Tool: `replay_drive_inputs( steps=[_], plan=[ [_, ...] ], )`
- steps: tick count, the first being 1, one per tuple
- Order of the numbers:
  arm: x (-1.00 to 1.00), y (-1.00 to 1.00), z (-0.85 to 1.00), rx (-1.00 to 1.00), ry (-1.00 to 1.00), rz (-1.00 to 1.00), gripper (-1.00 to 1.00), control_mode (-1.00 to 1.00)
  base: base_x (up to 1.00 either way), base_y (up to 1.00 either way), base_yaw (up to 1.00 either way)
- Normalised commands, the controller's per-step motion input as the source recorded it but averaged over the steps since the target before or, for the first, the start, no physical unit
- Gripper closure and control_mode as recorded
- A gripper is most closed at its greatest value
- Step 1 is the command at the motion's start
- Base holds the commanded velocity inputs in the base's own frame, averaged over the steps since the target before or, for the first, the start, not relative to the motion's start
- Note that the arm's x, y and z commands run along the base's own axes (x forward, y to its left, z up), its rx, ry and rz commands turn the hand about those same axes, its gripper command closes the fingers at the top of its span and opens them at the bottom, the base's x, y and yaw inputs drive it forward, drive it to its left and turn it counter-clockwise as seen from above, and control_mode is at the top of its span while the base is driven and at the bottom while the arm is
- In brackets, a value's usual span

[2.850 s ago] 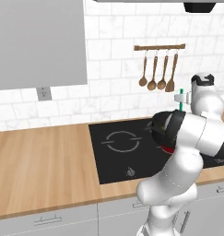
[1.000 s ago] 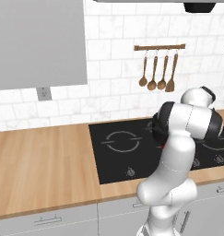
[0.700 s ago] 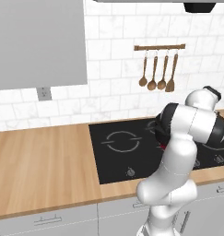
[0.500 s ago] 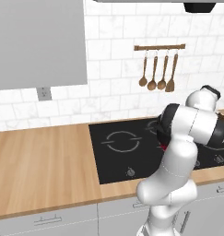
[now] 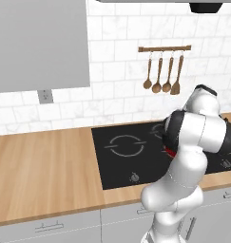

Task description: Put the avocado and carrot in the pot. Retrieve the spatula and lightly stir the vegetables in the pot.

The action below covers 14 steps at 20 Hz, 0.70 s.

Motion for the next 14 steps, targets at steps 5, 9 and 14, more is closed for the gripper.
replay_drive_inputs(
  steps=[5,9,14],
  plan=[
    [0.00,0.85,-0.12,0.01,-0.22,-0.12,1.00,-1.00,0.00,0.00,0.00],
    [0.00,0.27,0.12,0.14,-0.04,-0.21,1.00,-1.00,0.00,0.00,0.00],
    [-0.24,-0.20,0.17,0.22,0.12,-0.30,1.00,-1.00,0.00,0.00,0.00]
  ],
)
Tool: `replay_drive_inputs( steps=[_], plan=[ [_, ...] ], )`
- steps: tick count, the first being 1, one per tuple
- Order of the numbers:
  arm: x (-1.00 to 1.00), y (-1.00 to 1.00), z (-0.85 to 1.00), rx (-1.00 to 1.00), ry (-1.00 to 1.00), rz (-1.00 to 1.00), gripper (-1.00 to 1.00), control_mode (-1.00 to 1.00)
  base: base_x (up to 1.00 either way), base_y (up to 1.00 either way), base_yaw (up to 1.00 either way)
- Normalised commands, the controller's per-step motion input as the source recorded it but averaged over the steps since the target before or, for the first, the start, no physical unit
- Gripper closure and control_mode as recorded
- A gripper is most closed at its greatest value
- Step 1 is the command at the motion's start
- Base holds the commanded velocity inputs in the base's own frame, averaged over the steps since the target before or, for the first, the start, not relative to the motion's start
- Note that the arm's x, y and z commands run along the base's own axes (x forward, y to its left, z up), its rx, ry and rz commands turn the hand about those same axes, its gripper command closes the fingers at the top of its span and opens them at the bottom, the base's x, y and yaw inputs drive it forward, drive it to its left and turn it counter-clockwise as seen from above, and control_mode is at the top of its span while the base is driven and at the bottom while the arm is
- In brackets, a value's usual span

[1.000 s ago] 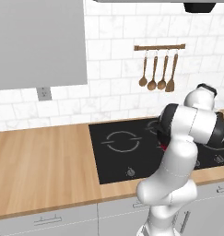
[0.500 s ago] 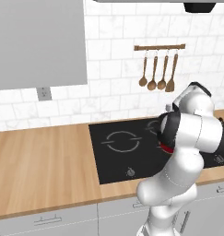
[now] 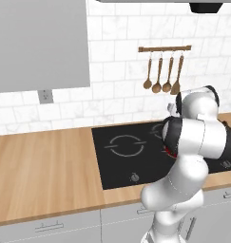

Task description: Put the avocado and carrot in the pot. Retrieve the spatula and lightly stir the vegetables in the pot.

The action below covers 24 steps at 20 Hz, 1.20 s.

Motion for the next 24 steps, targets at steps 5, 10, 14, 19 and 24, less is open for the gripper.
replay_drive_inputs(
  steps=[5,10,14,19,24],
  plan=[
    [-0.15,-0.06,-0.08,0.00,0.05,-0.07,1.00,-1.00,0.00,0.00,0.00],
    [-0.18,0.00,-0.06,0.01,0.21,0.00,1.00,-1.00,0.00,0.00,0.00],
    [-0.04,0.00,0.06,0.12,0.30,0.00,1.00,-1.00,0.00,0.00,0.00],
    [-0.07,-0.03,0.23,0.16,0.28,0.00,1.00,-1.00,0.00,0.00,0.00],
    [0.00,-0.29,0.34,0.21,0.13,0.00,1.00,-1.00,0.00,0.00,0.00]
  ],
)
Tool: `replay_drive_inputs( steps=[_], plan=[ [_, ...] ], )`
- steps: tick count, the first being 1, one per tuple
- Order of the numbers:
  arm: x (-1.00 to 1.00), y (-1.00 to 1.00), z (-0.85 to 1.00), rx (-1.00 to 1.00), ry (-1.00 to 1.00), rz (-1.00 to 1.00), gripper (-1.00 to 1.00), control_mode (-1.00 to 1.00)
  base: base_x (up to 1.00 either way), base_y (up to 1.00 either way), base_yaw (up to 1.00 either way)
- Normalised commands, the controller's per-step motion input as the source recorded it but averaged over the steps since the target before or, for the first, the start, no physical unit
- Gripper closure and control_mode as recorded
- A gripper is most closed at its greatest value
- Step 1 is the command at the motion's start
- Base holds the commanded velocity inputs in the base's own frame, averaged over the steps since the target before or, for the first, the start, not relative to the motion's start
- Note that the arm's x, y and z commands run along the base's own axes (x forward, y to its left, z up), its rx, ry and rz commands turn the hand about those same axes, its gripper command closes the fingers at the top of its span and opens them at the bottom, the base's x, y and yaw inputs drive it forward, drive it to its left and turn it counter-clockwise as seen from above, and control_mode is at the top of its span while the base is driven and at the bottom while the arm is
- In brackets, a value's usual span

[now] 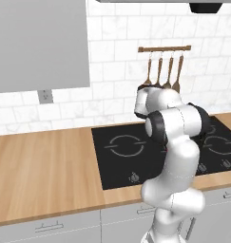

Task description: Put the avocado and carrot in the pot. Retrieve the spatula and lightly stir the vegetables in the pot.

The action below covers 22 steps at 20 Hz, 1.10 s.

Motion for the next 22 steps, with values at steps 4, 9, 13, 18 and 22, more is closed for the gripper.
replay_drive_inputs(
  steps=[4,9,13,18,22],
  plan=[
    [0.00,-0.58,0.29,0.32,-0.12,0.00,1.00,-1.00,0.00,0.00,0.00],
    [-0.13,-0.74,0.33,0.33,-0.18,0.01,1.00,-1.00,0.00,0.00,0.00],
    [-0.20,-0.39,0.42,0.38,-0.27,0.11,1.00,-1.00,0.00,0.00,0.00],
    [-0.29,-0.26,0.18,0.42,-0.43,0.21,1.00,-1.00,0.00,0.00,0.00],
    [-0.21,-0.32,0.15,0.40,-0.64,0.22,1.00,-1.00,0.00,0.00,0.00]
  ],
)
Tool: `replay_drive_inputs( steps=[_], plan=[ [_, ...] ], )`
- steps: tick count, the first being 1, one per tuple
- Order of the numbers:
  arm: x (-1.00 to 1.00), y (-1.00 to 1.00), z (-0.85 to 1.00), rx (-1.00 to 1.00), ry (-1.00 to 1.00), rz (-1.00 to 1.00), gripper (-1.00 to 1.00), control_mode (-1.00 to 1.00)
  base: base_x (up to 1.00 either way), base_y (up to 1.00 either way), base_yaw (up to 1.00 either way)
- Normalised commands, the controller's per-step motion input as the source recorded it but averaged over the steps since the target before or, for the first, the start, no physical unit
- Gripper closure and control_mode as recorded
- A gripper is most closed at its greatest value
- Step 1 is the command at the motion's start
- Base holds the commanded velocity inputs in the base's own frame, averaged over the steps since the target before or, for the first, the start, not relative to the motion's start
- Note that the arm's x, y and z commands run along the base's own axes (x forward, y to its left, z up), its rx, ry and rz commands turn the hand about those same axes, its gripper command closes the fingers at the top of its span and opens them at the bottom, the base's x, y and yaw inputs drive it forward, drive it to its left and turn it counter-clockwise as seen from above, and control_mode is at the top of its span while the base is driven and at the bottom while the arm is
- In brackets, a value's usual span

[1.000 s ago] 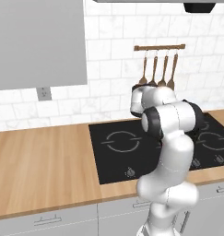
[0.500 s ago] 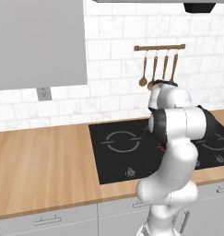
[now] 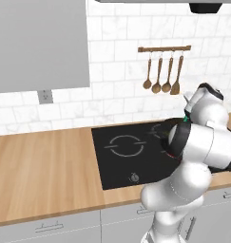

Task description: Put the avocado and carrot in the pot. Retrieve the spatula and lightly stir the vegetables in the pot.

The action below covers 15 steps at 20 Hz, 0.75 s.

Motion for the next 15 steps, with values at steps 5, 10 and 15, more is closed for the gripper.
replay_drive_inputs(
  steps=[5,10,15],
  plan=[
    [-0.19,-0.36,0.07,0.27,-0.24,0.18,1.00,-1.00,0.00,0.00,0.00],
    [-0.38,-0.34,0.18,0.06,0.05,0.10,1.00,-1.00,0.00,0.00,0.00],
    [-0.46,-0.05,0.28,-0.08,0.10,0.00,1.00,-1.00,0.00,0.00,0.00]
  ],
)
